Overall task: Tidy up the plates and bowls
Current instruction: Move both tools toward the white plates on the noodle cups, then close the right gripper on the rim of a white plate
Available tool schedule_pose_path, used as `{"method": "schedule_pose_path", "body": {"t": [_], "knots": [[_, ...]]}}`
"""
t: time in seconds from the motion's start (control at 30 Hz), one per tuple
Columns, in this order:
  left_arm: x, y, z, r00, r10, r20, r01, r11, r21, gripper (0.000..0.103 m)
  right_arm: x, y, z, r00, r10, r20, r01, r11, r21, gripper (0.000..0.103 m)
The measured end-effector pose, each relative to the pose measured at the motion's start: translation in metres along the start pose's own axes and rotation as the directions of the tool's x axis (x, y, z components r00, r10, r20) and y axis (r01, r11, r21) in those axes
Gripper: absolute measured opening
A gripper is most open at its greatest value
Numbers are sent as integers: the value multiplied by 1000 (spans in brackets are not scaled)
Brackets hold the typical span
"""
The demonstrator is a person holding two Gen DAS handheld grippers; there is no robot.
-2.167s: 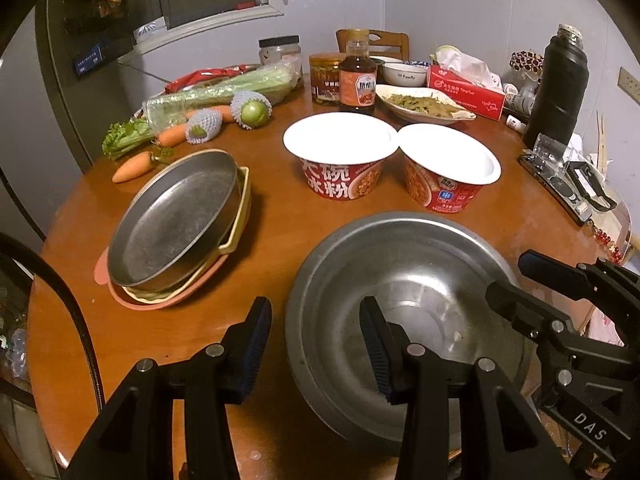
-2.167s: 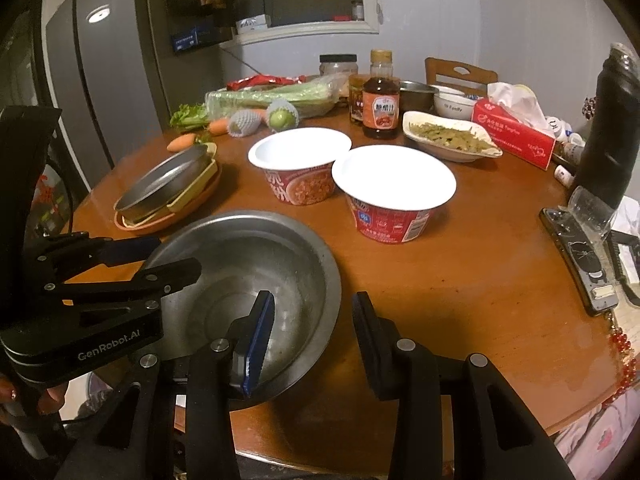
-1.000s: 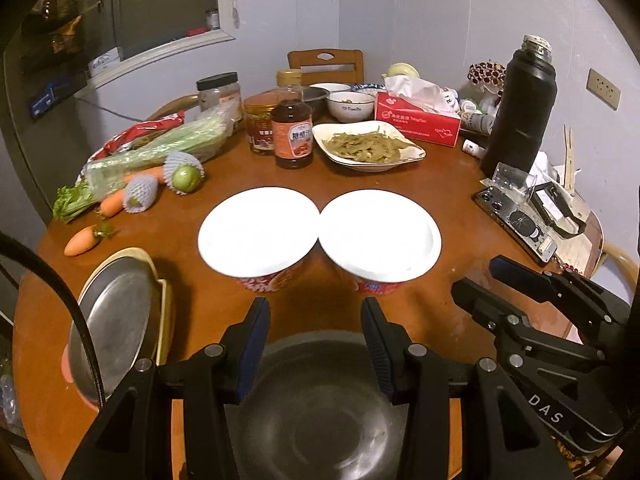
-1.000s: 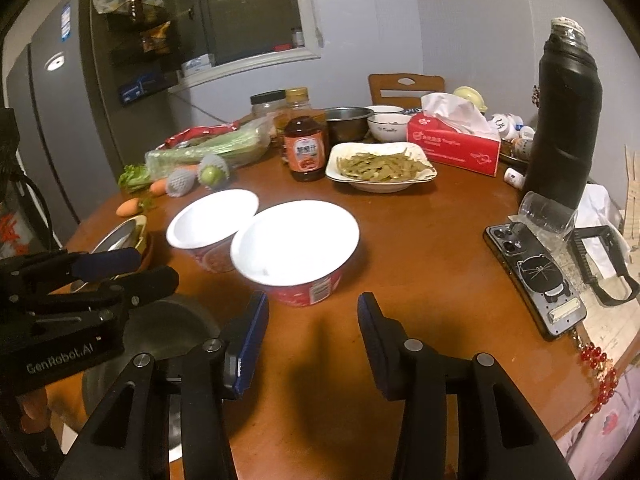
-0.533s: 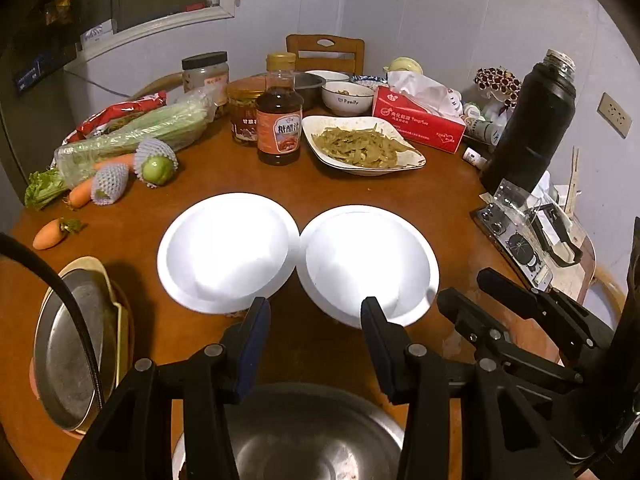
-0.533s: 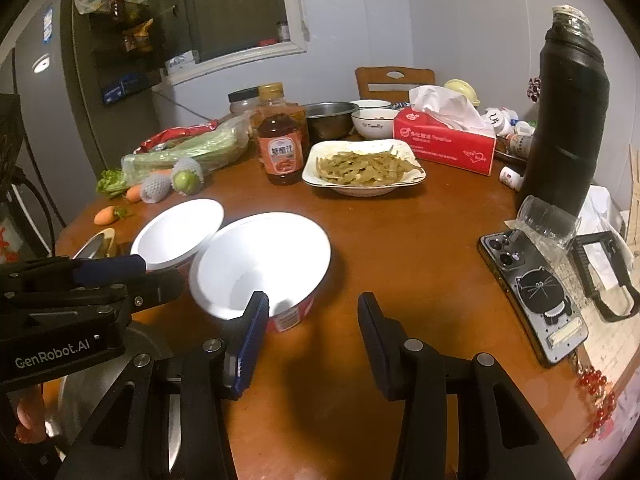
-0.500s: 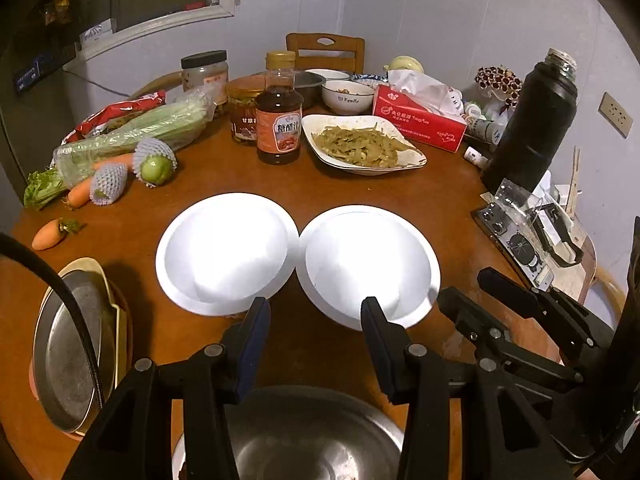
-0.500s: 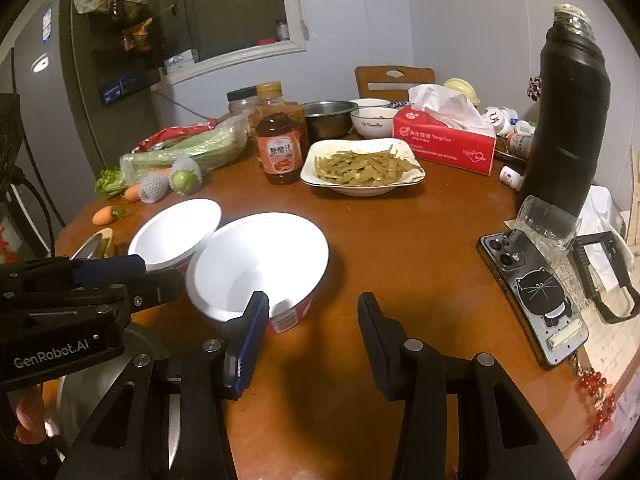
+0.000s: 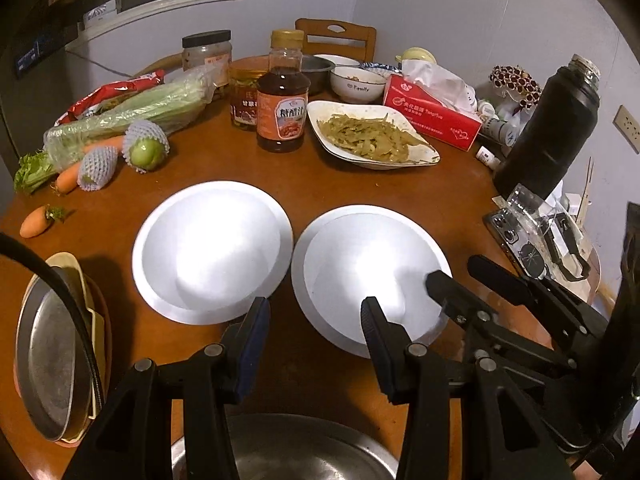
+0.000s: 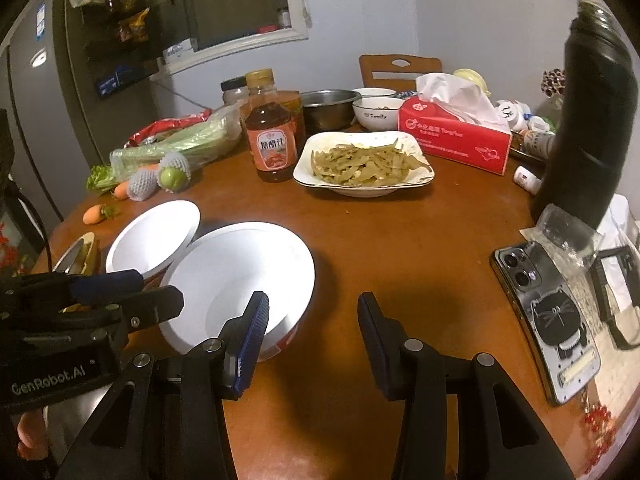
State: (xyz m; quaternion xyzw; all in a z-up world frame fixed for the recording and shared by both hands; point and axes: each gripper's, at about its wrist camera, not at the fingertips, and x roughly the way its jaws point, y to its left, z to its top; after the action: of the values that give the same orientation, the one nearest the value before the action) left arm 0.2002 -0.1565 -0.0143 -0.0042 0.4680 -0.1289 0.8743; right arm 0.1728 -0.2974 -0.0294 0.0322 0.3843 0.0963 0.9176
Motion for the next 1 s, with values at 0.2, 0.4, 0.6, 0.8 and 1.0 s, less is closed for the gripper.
{"method": "schedule_pose_path", "body": {"t": [0.2,0.4,0.6,0.8,1.0], "knots": [[9,0,0,1000,2,-25,-3,1000,-11,47,14,2,2,999,40,-27,-40,999,-16,39],[14,-1,-2,999,-27,-46,26,999,-20,46,17,1,-2,996,79,-39,-80,997,-13,30],[9,-7,-5,998,-49,-31,49,999,8,42,12,0,-6,994,108,-32,-109,994,-13,23],[1,-11,-7,998,-56,-11,56,998,23,42,4,0,-10,993,116,-29,-116,993,0,23],[-10,-15,-8,998,-58,17,58,998,40,42,-9,2,-13,993,115,-10,-115,993,3,22]]}}
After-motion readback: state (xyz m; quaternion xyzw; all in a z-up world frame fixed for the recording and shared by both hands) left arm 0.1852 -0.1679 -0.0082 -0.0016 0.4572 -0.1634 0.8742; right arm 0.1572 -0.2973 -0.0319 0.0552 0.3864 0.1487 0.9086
